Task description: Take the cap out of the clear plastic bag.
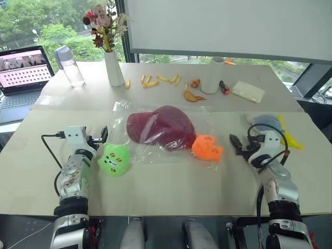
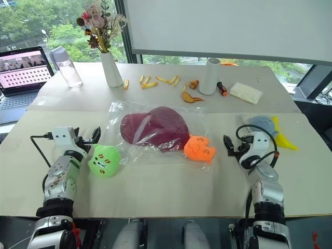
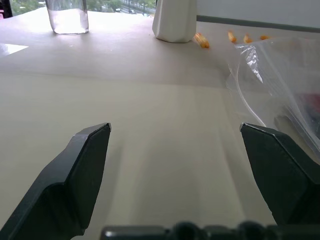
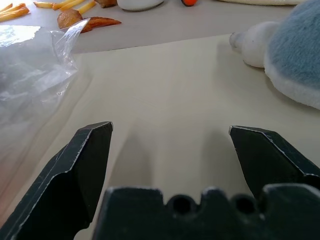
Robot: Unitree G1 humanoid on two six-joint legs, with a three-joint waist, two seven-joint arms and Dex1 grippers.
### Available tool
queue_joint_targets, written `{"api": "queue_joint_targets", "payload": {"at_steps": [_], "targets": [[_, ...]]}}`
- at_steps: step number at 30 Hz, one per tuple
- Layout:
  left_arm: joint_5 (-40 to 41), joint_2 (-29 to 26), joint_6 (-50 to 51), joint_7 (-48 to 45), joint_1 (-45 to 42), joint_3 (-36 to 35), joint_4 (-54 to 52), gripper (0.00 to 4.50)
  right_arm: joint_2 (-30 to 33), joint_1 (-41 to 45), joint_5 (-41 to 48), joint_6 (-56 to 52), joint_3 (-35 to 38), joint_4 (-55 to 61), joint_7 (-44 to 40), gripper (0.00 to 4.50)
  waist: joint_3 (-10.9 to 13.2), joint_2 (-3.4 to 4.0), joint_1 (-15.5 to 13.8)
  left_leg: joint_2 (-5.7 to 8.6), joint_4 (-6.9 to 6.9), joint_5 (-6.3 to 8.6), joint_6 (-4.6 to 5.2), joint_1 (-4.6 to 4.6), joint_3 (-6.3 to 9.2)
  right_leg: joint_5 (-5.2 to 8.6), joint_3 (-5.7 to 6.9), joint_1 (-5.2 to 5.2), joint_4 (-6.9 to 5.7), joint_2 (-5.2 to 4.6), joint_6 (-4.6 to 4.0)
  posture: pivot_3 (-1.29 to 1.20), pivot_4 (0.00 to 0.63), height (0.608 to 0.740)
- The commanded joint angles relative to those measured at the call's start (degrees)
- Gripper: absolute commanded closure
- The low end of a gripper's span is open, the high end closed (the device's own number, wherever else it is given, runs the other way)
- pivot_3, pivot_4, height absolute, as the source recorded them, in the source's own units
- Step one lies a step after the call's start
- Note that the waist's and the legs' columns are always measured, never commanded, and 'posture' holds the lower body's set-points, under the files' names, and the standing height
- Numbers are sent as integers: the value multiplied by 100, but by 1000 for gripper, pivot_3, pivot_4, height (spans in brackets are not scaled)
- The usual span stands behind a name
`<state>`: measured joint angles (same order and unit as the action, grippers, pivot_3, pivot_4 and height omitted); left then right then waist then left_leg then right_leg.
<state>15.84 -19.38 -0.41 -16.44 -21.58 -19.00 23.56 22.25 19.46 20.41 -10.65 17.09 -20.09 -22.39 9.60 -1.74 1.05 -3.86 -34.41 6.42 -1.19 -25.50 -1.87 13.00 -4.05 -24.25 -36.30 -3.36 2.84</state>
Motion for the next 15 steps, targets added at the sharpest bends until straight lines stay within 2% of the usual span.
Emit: {"api": "queue_joint_targets", "payload": {"at_steps": [1,3,6,8,10,15], "targets": [[114,-585,171,-601,-228,20,-358,37,280,372,-26,185,97,80,-154,0,1,-1,2,0,0,0,0,0,0,0,0,0,0,0,0,0,150,730],[793,-1383,938,-1659,-702,-36,-966,37,653,868,0,141,79,134,-429,0,21,-15,60,-2,-2,0,0,-8,0,-1,-1,-14,-8,4,1,0,150,730],[1239,-1951,1664,-2425,-949,142,-1400,37,921,1182,52,20,-70,208,-784,0,22,-16,106,-5,-21,-6,-7,-75,7,-19,2,-79,-27,7,-4,0,150,730],[1082,-2371,2028,-2830,-947,547,-1685,37,1165,1267,68,-236,-398,541,-1299,0,6,-10,114,-1,-28,2,4,-57,8,-15,2,-48,-21,3,-10,0,150,730],[1066,-2776,2338,-3407,-787,927,-2061,37,1391,1268,109,-545,-681,989,-1739,0,-12,15,120,-1,-13,29,17,-2,7,-4,4,16,17,2,-12,0,150,730],[1483,-3276,2959,-4298,-564,1133,-2768,37,1886,1132,547,-1533,-1040,2208,-2547,0,0,4,129,-7,-15,40,17,-29,1,10,3,-22,0,4,-25,0,150,730]]}}
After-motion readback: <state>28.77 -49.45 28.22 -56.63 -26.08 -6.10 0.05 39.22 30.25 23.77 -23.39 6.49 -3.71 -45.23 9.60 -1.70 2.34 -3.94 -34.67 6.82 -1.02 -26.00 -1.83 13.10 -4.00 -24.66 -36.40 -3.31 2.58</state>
